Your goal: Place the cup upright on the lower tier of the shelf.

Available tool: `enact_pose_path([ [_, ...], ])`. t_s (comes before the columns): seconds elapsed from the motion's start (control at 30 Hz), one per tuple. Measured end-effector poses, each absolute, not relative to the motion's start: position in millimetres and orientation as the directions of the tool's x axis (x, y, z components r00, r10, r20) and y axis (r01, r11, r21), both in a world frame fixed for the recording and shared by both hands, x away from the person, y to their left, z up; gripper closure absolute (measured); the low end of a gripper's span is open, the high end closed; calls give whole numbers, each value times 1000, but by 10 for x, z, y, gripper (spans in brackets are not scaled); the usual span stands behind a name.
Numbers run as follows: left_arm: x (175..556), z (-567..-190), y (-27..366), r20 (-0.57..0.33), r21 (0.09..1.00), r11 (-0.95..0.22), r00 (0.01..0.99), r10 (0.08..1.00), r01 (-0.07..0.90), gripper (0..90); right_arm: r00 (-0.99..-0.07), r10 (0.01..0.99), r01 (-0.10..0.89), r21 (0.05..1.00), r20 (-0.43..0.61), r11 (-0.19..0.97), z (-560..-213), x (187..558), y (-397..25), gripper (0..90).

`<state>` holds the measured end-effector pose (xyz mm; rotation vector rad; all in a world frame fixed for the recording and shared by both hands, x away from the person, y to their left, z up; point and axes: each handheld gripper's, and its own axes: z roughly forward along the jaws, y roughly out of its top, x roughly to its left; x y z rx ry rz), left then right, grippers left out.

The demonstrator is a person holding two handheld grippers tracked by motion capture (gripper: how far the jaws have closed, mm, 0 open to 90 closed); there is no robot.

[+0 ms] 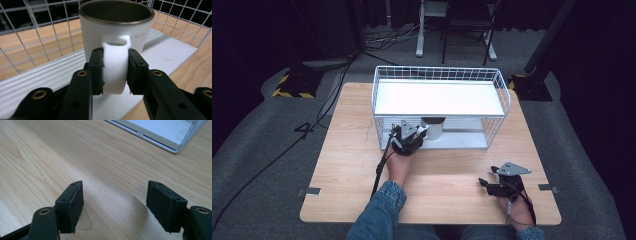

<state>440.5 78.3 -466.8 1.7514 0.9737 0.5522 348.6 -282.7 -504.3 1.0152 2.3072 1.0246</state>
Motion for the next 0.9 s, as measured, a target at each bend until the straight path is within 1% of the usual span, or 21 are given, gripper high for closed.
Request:
enact_pose_path([
  [0.03,4413,-4665,799,-93,924,-146,575,813,355,631,-647,758,450,764,-78,462,-5044,3487,-2827,306],
  [0.07,4416,-4657,808,-97,925,-140,575,813,353,562,-647,758,449,764,-79,463,-5043,3486,-2826,307],
  [0.1,4416,-4657,808,-97,925,-140,575,813,353,534,-647,758,449,764,-79,463,-5043,3486,-2826,306],
  [0.13,4418,-4653,810,-100,926,-137,576,811,353,534,-647,758,449,764,-79,463,-5043,3486,-2826,306],
  [0.17,4422,-4650,814,-100,926,-137,578,810,352,493,-647,758,450,764,-78,462,-5044,3487,-2827,307],
  [0.2,4423,-4646,820,-105,925,-136,581,807,356,432,-647,758,451,763,-78,463,-5043,3487,-2828,307],
  [0.23,4423,-4646,820,-105,925,-136,581,807,356,410,-647,758,451,763,-78,463,-5043,3487,-2828,307],
  [0.4,4397,-4599,846,-102,923,-147,595,797,354,382,-647,758,450,764,-78,463,-5043,3487,-2827,306],
  [0.5,4356,-4535,864,-101,922,-162,621,777,352,368,-646,759,452,763,-77,462,-5043,3487,-2827,306],
  [0.67,4292,-4471,901,-92,925,-165,623,777,343,345,-647,759,453,763,-75,461,-5043,3489,-2828,306],
  [0.9,4138,-4381,994,-94,926,-164,628,772,340,343,-649,758,454,763,-70,460,-5043,3492,-2831,307],
])
